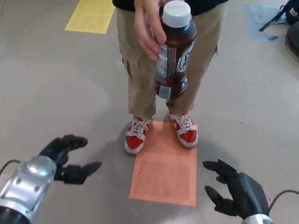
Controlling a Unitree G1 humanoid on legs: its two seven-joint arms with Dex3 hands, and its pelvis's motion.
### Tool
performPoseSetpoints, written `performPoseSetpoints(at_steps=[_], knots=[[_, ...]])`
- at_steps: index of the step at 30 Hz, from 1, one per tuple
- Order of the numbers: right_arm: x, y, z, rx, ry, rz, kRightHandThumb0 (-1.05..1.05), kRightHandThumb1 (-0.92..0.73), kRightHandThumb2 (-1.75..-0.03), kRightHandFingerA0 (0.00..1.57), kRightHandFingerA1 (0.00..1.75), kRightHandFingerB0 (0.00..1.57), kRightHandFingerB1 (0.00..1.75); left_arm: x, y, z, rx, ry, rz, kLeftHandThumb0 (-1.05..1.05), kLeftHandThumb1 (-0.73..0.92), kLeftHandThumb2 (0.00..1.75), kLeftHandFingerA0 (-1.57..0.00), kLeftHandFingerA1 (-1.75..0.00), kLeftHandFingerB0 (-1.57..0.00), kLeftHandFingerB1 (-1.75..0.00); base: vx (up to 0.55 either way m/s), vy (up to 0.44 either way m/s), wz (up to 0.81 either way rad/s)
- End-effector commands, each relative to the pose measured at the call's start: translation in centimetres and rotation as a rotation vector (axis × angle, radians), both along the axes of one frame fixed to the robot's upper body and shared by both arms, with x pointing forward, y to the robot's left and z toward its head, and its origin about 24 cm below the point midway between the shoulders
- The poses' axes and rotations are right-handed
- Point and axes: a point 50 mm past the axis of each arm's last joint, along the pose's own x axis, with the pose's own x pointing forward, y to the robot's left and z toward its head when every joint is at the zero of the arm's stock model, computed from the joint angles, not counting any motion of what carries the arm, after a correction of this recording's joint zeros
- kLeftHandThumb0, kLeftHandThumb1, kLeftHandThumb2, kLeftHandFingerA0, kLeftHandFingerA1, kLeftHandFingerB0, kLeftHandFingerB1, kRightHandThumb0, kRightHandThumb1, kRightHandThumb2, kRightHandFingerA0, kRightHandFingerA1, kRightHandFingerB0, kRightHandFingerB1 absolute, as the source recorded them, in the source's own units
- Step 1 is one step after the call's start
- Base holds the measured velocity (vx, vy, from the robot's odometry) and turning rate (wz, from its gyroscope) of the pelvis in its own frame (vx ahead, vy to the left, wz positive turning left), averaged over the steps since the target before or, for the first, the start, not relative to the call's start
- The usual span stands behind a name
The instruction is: The robot recieved a bottle of protein shake from a person using its left hand and then shake the protein up and down 2 two times and hand it back to the person
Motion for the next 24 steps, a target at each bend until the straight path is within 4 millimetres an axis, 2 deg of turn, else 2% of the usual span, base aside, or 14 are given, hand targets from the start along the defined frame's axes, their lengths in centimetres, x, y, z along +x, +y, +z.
performPoseSetpoints(at_steps=[1,2,3,13,14,15,19,24], knots=[[1.9,-1.9,0.0,-0.276,0.137,-0.013,-0.42,-0.72,-0.60,0.42,0.50,0.39,0.38,-3.1,3.1,-3.2,0.411,-0.362,-0.213,-0.39,0.62,0.60,-0.35,-0.37,-0.11,-0.25,0.00,0.000,0.00],[1.9,-1.9,0.0,-0.275,0.135,-0.015,-0.42,-0.72,-0.60,0.44,0.51,0.39,0.38,-3.1,3.1,-3.2,0.413,-0.362,-0.214,-0.39,0.62,0.60,-0.35,-0.37,-0.11,-0.25,0.00,0.000,0.00],[2.0,-1.9,0.1,-0.275,0.130,-0.019,-0.42,-0.71,-0.60,0.45,0.52,0.40,0.38,-3.0,3.2,-3.2,0.420,-0.359,-0.222,-0.47,0.52,0.74,-0.28,-0.44,-0.07,-0.29,0.00,0.000,0.00],[2.7,-1.9,0.7,-0.252,0.129,-0.035,-0.42,-0.72,-0.60,0.43,0.51,0.37,0.38,-2.2,3.1,-2.9,0.426,-0.380,-0.232,-0.50,0.52,0.75,-0.29,-0.44,-0.07,-0.29,0.00,0.000,0.00],[2.7,-1.9,0.7,-0.260,0.129,-0.033,-0.42,-0.72,-0.60,0.43,0.51,0.37,0.38,-2.2,3.1,-2.9,0.423,-0.377,-0.231,-0.43,0.63,0.62,-0.33,-0.37,-0.09,-0.21,0.00,0.000,0.00],[2.7,-1.9,0.7,-0.258,0.128,-0.032,-0.42,-0.73,-0.60,0.42,0.50,0.37,0.38,-2.1,3.1,-2.8,0.417,-0.381,-0.225,-0.49,0.52,0.74,-0.29,-0.44,-0.07,-0.28,0.00,0.000,0.00],[3.4,-1.7,1.2,-0.223,0.133,-0.031,-0.37,-0.75,-0.62,0.43,0.38,0.28,0.33,-1.8,3.4,-2.3,0.417,-0.412,-0.216,-0.48,0.52,0.74,-0.29,-0.45,-0.07,-0.28,0.00,0.000,0.00],[3.7,-1.8,1.7,-0.157,0.115,-0.057,-0.31,-0.73,-0.62,0.49,0.37,0.25,0.32,-1.7,3.4,-2.2,0.466,-0.437,-0.245,-0.49,0.52,0.74,-0.28,-0.44,-0.07,-0.29,0.00,0.000,0.00]])
